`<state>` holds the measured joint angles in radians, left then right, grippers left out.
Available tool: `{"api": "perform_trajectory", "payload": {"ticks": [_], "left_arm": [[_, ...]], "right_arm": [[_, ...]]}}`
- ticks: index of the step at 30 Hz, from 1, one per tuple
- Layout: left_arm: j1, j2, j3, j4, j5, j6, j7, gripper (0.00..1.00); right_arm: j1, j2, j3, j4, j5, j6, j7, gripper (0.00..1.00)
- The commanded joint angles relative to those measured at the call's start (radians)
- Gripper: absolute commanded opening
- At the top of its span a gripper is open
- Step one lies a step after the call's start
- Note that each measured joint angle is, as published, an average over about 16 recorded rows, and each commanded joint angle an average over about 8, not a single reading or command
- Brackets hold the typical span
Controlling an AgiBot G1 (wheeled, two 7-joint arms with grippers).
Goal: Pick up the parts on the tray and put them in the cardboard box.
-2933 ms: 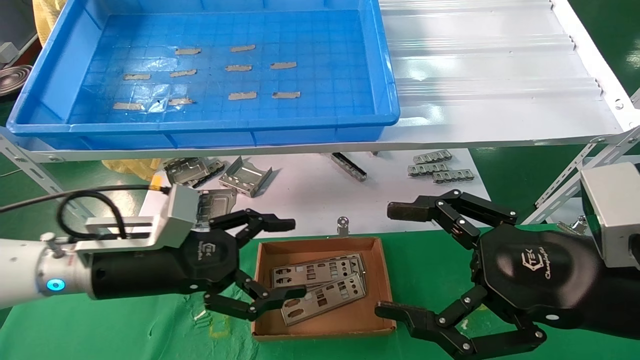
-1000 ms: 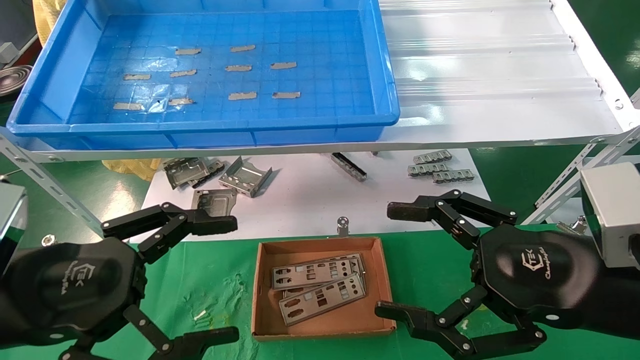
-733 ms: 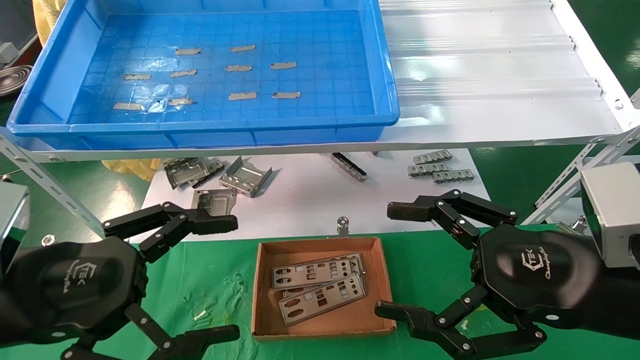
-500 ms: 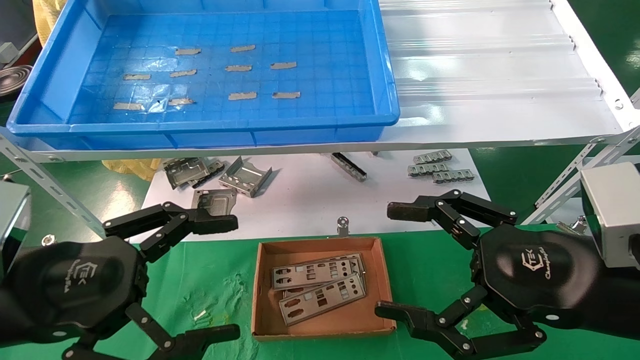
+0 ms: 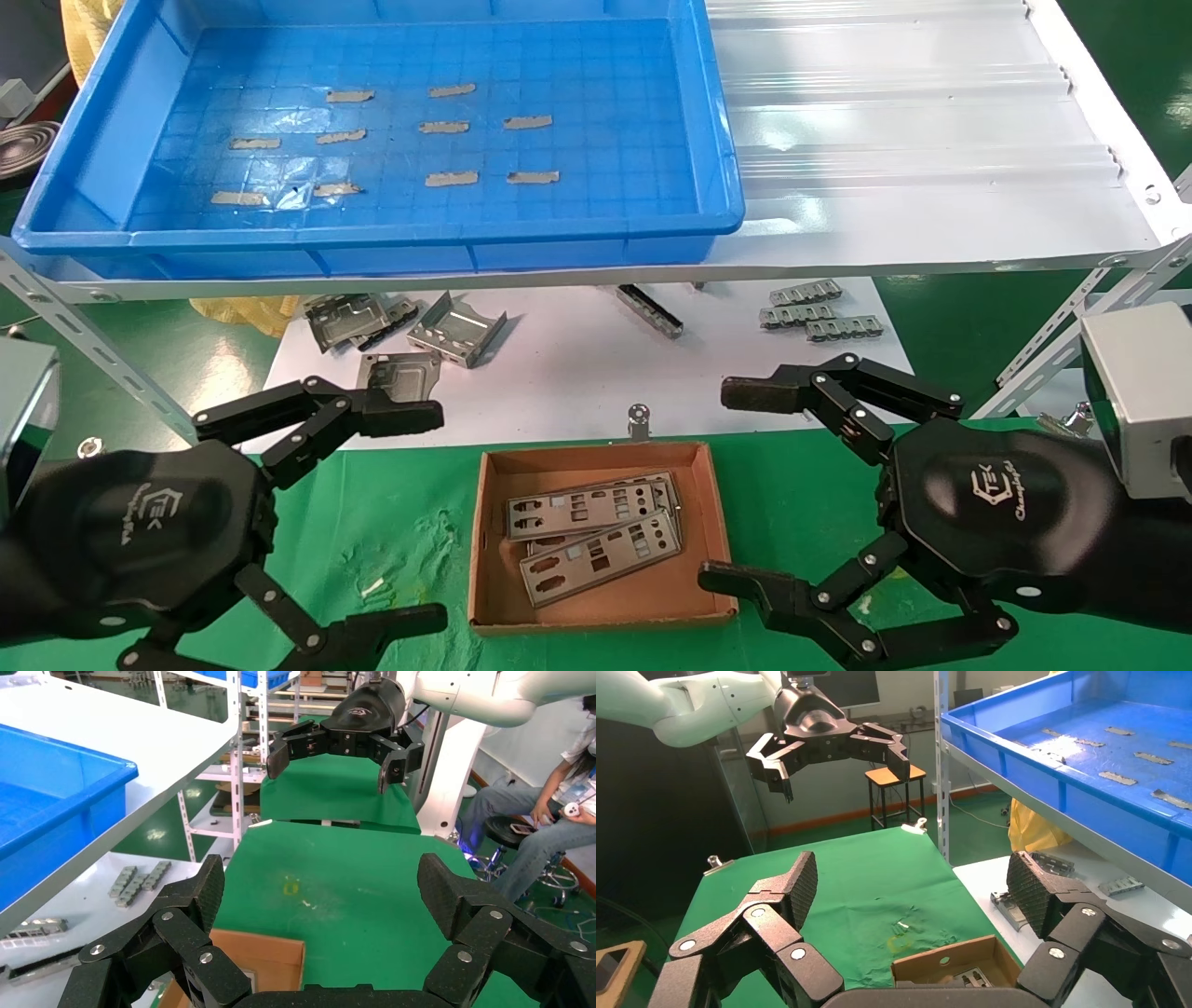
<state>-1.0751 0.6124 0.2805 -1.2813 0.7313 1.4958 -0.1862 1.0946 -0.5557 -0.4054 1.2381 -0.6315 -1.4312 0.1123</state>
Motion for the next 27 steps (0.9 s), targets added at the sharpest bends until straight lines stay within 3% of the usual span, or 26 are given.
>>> {"api": "perform_trajectory", "payload": {"ticks": [1,27], "left_arm": [[0.0,0.0,0.0,0.0,0.0,0.0,0.0,1.0],[-0.001,0.001,0.001,0.002,0.001,0.0,0.001,1.0]], "right_arm": [[0.0,0.0,0.0,0.0,0.0,0.0,0.0,1.0],[0.0,0.0,0.0,0.0,0.0,0.0,0.0,1.0]]}}
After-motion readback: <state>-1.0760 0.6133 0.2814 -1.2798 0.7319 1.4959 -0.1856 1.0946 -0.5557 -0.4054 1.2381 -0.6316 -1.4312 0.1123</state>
